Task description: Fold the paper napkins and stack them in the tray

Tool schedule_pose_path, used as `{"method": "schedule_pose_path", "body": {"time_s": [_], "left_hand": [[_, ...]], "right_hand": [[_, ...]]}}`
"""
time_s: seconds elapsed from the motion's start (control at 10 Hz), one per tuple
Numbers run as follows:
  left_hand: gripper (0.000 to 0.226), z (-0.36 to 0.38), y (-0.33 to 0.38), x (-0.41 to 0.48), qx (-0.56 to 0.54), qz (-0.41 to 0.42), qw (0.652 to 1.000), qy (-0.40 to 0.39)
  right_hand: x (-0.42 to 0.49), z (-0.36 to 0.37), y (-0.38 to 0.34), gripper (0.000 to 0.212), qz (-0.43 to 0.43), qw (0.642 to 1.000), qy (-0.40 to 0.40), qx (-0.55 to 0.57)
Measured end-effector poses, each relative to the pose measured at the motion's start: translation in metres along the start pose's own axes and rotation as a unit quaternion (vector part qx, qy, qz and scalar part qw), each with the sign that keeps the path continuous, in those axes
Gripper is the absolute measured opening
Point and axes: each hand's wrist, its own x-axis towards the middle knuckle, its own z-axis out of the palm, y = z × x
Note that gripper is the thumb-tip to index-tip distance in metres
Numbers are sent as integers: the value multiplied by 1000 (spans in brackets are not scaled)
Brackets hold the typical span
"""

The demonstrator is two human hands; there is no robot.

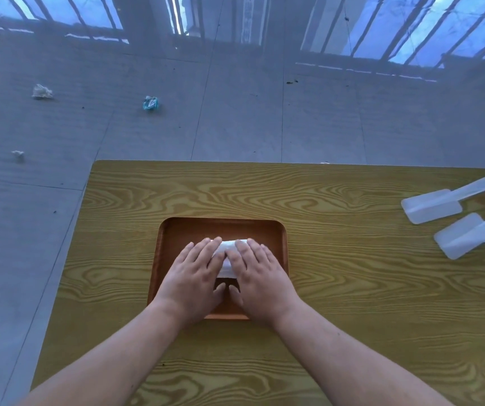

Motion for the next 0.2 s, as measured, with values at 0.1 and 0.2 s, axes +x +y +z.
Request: {"method": "schedule_pose_path", "body": {"time_s": [0.1,0.2], "left_hand": [[65,6,-2,-3,-17,0,1000,-25],[64,5,-6,2,-38,-3,998,-54]], "right_hand": [[-5,7,6,73,20,998,-45,26],[-3,3,9,71,26,998,-45,35]]}}
